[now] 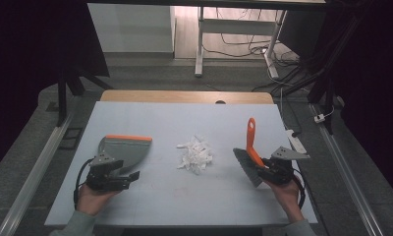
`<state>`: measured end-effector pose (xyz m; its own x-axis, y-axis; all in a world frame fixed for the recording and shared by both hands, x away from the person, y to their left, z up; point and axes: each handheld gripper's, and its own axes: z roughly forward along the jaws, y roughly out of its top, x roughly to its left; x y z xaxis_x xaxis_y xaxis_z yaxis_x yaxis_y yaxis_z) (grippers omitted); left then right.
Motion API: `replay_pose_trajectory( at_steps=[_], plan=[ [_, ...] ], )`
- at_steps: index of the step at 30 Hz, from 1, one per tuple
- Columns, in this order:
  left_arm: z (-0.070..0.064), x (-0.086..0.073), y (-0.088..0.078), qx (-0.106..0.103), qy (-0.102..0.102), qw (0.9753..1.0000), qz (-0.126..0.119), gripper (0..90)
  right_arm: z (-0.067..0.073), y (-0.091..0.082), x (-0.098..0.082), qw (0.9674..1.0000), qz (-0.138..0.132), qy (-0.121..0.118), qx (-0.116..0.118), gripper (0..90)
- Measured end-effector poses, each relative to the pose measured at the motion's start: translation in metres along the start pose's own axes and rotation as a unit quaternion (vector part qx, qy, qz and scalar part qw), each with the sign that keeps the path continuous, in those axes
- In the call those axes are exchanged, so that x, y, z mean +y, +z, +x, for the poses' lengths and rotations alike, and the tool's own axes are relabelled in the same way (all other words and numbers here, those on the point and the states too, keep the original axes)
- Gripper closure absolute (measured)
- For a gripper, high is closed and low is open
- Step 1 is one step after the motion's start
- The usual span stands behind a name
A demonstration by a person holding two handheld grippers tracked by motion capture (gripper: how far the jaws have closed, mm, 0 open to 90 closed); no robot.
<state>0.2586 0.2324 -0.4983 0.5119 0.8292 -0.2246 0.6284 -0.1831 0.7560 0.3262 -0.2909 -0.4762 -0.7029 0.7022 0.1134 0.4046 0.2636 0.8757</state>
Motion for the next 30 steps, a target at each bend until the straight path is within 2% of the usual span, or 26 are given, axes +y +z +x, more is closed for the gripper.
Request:
replay_pose_trajectory(
  at_steps=[12, 30],
  plan=[
    [-0.0014, 0.0019, -0.0006, -0.012, 0.001, 0.9999, 0.003, 18.9, 0.0013, -0.0017, 0.0011, 1.0000, -0.004, -0.004, -0.001, 70.4],
    [-0.0015, 0.0033, 0.0008, -0.009, 0.004, 0.9998, 0.017, 18.9, 0.0040, -0.0036, 0.0031, 0.9999, -0.011, -0.010, -0.006, 70.4]
  ],
)
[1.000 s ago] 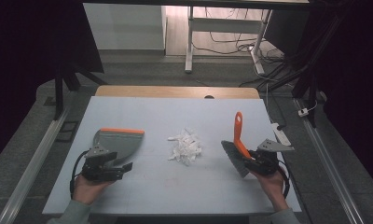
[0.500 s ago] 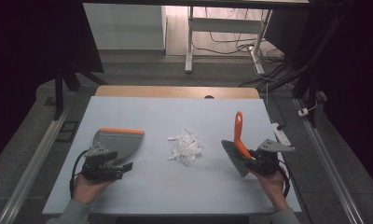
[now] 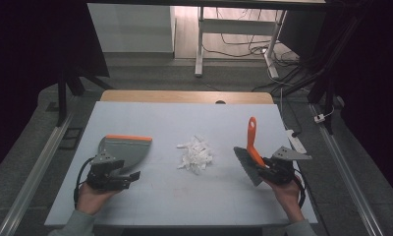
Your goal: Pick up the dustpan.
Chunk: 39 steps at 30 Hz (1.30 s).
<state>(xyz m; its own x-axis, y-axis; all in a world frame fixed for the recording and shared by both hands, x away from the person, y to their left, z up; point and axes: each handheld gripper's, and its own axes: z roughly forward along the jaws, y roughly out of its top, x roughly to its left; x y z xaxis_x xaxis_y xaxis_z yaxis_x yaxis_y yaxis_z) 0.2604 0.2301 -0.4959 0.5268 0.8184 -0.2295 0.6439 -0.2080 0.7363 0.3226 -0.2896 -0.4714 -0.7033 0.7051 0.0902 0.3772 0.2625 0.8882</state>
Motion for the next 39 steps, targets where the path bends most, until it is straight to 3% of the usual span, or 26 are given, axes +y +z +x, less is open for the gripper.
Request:
replay_pose_trajectory(
  at_steps=[6, 14, 19, 21, 24, 29, 31, 39],
  plan=[
    [-0.005, 0.004, -0.006, 0.002, 0.004, 1.0000, 0.008, 19.2, 0.000, 0.000, -0.001, 1.0000, 0.000, 0.001, -0.003, 70.4],
    [-0.020, 0.018, -0.020, 0.022, 0.008, 0.9997, 0.000, 18.6, 0.001, -0.002, 0.001, 1.0000, -0.007, 0.004, 0.002, 70.4],
    [-0.025, 0.030, -0.021, 0.024, -0.004, 0.9995, 0.019, 17.9, 0.001, 0.000, 0.000, 1.0000, -0.006, 0.004, 0.006, 70.4],
    [-0.026, 0.034, -0.021, 0.035, -0.003, 0.9990, 0.026, 17.9, 0.001, 0.000, 0.000, 1.0000, -0.006, 0.002, 0.006, 70.4],
    [-0.024, 0.041, -0.022, 0.056, -0.007, 0.9974, 0.046, 17.9, 0.003, 0.000, 0.001, 0.9999, -0.006, -0.008, 0.004, 70.5],
    [-0.018, 0.045, -0.022, 0.081, -0.033, 0.9939, 0.067, 18.3, 0.004, -0.001, 0.002, 0.9999, -0.009, -0.012, 0.003, 70.5],
    [-0.014, 0.045, -0.021, 0.086, -0.047, 0.9926, 0.072, 17.7, 0.003, -0.002, 0.002, 0.9999, -0.011, -0.008, 0.003, 70.4],
    [0.002, 0.034, -0.019, 0.095, -0.067, 0.9879, 0.102, 17.1, 0.001, -0.001, 0.001, 1.0000, -0.008, -0.002, 0.002, 70.4]
  ],
)
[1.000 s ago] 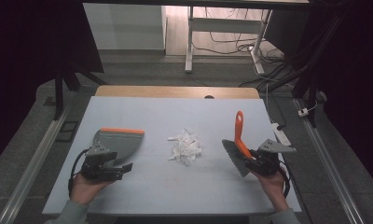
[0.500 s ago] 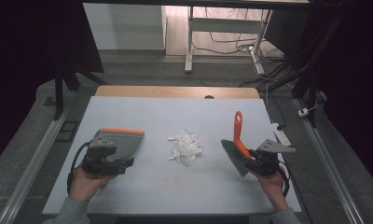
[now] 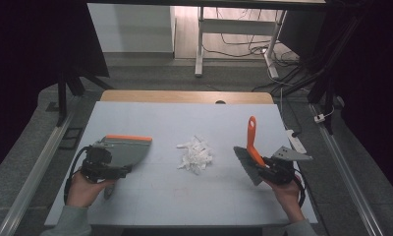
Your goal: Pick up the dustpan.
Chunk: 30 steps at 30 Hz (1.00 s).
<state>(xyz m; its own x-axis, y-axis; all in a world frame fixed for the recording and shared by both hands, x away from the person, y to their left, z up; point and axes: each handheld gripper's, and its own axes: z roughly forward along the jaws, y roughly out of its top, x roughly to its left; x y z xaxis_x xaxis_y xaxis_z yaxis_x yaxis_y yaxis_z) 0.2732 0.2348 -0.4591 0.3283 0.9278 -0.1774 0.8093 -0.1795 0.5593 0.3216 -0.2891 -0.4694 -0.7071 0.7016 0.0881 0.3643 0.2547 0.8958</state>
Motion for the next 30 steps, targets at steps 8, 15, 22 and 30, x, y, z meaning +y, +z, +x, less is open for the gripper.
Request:
replay_pose_trajectory(
  at_steps=[8, 15, 22, 30],
  plan=[
    [0.011, -0.008, 0.013, -0.013, -0.020, 0.9993, 0.028, 16.0, 0.001, 0.002, -0.001, 1.0000, 0.006, -0.002, 0.000, 70.4],
    [0.016, -0.013, 0.022, -0.011, -0.032, 0.9980, 0.054, 14.4, 0.003, 0.004, -0.002, 0.9999, 0.012, -0.005, 0.001, 70.4],
    [0.025, -0.017, 0.035, -0.005, -0.050, 0.9966, 0.065, 14.2, 0.003, 0.005, -0.002, 0.9999, 0.014, -0.004, -0.001, 70.4],
    [0.031, -0.021, 0.046, 0.010, -0.064, 0.9953, 0.071, 14.8, 0.003, 0.006, -0.003, 0.9998, 0.017, -0.005, -0.001, 70.4]
  ],
)
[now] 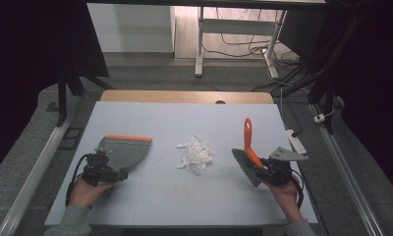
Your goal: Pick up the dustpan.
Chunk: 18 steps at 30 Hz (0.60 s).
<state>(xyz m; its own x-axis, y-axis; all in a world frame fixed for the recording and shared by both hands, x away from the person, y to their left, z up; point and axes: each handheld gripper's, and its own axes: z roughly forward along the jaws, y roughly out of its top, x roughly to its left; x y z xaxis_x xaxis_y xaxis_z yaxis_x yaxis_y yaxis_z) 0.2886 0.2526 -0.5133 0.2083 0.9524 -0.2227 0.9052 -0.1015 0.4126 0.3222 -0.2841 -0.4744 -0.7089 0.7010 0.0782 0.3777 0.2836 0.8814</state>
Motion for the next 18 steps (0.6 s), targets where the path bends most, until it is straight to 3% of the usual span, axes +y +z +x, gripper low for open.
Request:
replay_pose_trajectory(
  at_steps=[9, 18],
  plan=[
    [0.0055, -0.0008, 0.0048, -0.003, -0.022, 0.9998, -0.001, 21.1, 0.0002, 0.0008, -0.0003, 1.0000, 0.001, -0.001, 0.000, 70.4],
    [0.0063, -0.0003, 0.0083, -0.009, -0.040, 0.9991, -0.003, 35.4, 0.0003, 0.0020, -0.0010, 1.0000, 0.006, -0.002, 0.000, 70.4]
  ],
)
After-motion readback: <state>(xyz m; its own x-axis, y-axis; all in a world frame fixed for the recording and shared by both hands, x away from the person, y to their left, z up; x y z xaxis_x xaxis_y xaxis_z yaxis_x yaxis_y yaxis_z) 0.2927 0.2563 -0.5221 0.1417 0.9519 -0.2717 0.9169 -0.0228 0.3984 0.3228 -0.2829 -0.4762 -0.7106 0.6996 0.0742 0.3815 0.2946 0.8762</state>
